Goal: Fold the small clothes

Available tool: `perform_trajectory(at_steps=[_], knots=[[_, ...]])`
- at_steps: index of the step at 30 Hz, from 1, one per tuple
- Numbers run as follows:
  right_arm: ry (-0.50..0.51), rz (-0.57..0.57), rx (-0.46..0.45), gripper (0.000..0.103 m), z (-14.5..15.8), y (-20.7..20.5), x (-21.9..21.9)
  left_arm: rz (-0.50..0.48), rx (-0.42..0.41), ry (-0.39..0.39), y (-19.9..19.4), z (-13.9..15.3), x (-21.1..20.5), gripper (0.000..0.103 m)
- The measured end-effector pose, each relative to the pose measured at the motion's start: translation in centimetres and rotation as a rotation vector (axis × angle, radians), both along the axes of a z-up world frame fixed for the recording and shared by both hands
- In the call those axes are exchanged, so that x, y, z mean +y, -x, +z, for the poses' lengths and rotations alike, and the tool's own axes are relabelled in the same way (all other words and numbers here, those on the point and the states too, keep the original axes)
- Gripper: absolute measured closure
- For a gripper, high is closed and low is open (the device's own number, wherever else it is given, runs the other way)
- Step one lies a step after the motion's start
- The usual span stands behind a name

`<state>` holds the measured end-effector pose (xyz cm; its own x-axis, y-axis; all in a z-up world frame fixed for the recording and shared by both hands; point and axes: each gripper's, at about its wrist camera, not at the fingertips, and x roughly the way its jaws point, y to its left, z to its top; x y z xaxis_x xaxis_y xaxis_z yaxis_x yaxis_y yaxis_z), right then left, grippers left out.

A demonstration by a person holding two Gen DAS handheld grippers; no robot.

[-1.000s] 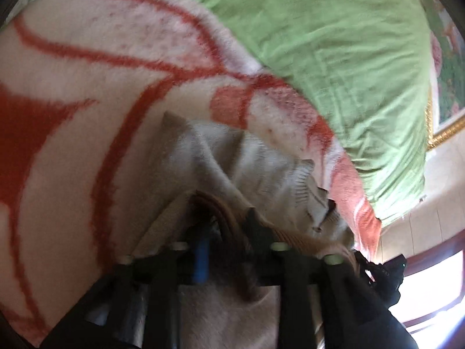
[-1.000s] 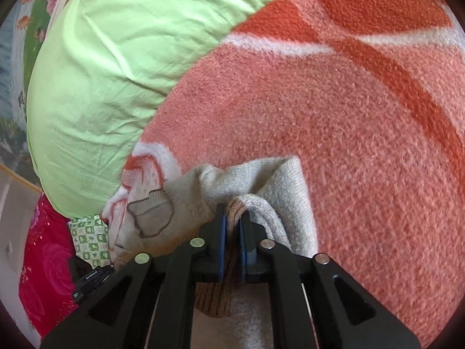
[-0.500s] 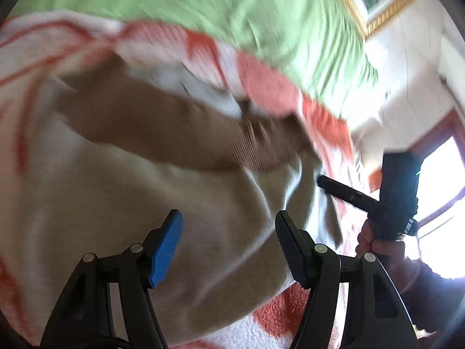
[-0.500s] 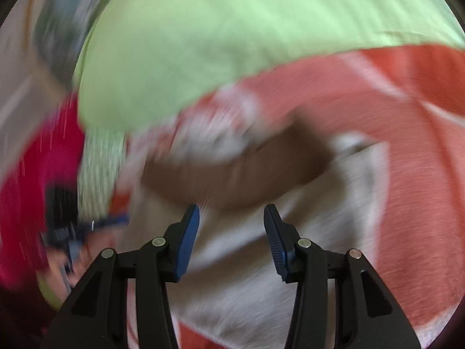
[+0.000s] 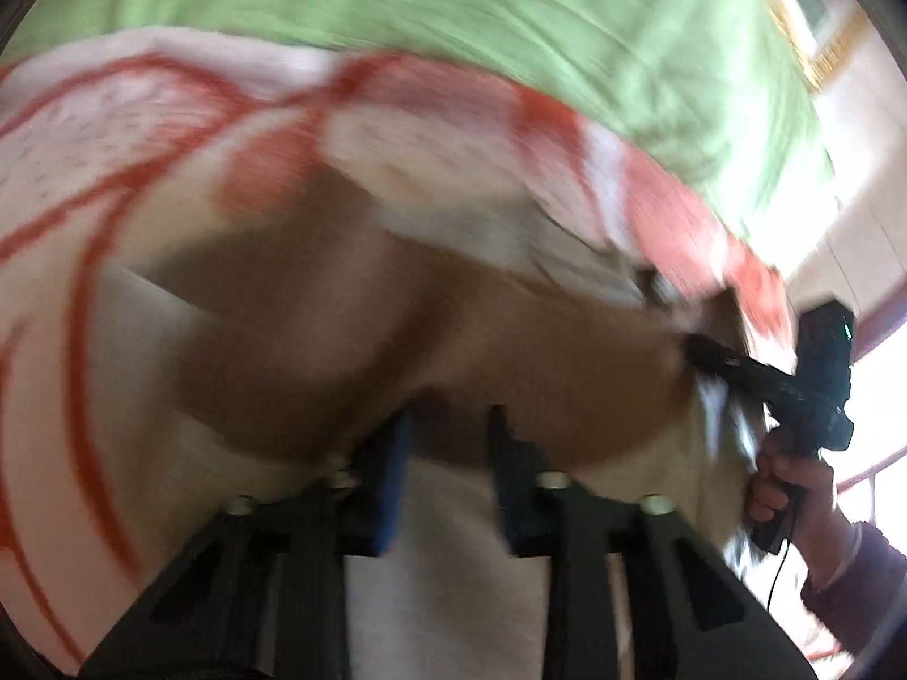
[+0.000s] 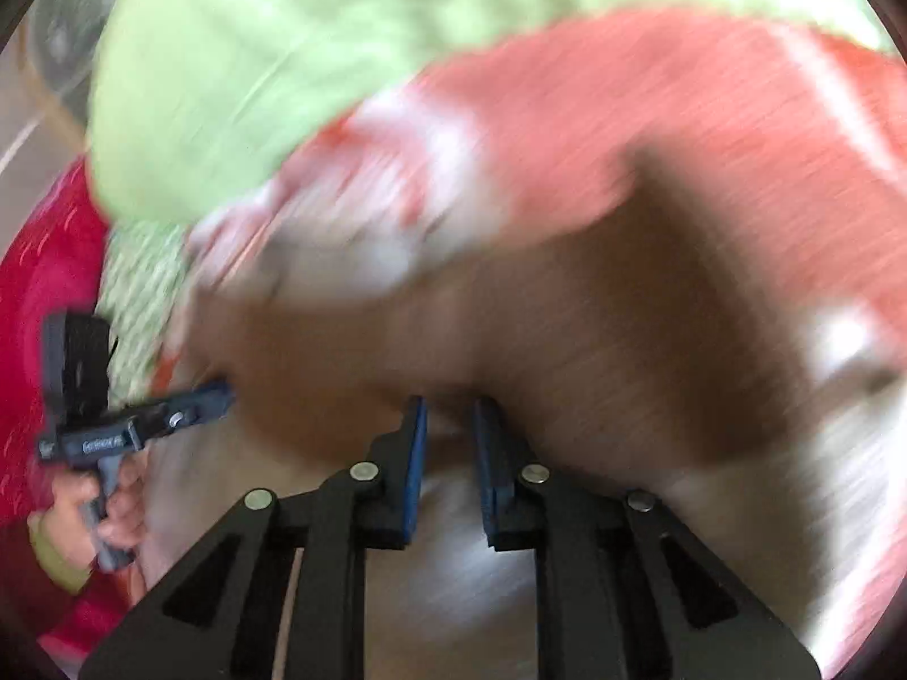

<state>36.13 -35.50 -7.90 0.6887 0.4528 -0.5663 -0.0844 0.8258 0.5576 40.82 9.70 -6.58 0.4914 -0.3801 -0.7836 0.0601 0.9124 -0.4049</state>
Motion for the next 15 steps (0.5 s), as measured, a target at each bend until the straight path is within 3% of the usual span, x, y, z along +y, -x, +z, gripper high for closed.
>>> perform_trajectory(at_steps=[3,5,7,8,9,15], knots=[[-0.039,-0.164,-0.034,0.087,1.0,0.6,-3.8,0.074,-0.023,0.049,-0.3,0.2,2.7,0.091],[-0.059,-0.219,-0.027,0.087,1.3,1.4,-5.6,0.155,-0.036,0.030,0.3,0.6,4.0,0.090],[-0.052,-0.216,-0.026,0.084,2.0,2.3,-5.8,0.196,-0.038,0.093,1.2,1.0,5.0,0.075],[-0.023,-0.219,-0.027,0.084,2.6,3.2,-5.6,0.208,-0.043,0.104,1.9,1.4,5.1,0.061],[-0.003,-0.212,-0.038,0.084,3.5,4.3,-5.3,0.225,-0.049,0.091,2.7,1.9,5.1,0.057],[-0.004,-0.124,-0.045,0.076,6.1,10.2,-1.0,0.220,-0.057,0.135,9.0,2.7,3.6,0.051]])
